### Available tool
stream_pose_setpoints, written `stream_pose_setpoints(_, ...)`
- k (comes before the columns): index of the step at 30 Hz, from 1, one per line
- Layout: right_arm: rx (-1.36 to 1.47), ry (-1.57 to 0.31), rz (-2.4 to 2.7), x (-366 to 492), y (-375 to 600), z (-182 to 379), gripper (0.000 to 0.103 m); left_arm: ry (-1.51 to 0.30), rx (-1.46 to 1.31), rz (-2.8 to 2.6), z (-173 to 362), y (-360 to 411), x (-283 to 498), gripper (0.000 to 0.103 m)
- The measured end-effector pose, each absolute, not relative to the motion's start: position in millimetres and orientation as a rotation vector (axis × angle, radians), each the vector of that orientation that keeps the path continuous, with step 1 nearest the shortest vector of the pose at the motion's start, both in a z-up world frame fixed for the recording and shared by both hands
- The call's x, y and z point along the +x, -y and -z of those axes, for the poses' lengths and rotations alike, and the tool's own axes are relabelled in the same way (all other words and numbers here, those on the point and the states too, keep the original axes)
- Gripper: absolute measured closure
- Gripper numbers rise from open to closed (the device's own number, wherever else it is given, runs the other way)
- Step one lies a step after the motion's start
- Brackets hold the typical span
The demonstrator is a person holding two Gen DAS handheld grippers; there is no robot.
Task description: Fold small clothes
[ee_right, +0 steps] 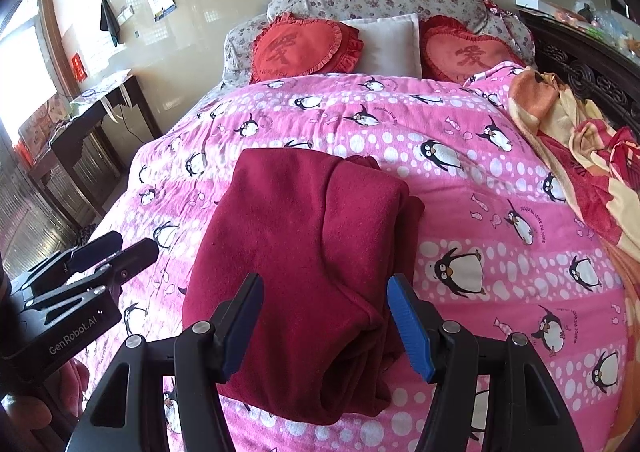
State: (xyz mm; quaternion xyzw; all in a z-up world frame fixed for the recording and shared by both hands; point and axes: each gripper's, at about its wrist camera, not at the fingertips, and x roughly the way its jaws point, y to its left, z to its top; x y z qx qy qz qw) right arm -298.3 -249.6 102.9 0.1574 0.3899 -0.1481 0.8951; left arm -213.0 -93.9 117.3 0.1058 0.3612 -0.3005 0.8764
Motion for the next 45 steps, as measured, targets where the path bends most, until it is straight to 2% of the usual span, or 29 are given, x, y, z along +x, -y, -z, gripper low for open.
stream_pose_setpoints(45,0.343,-0.82,0.295,-295,254,-97,0.041,-0.775,0.282,0.629,-106,114,-214,0.048)
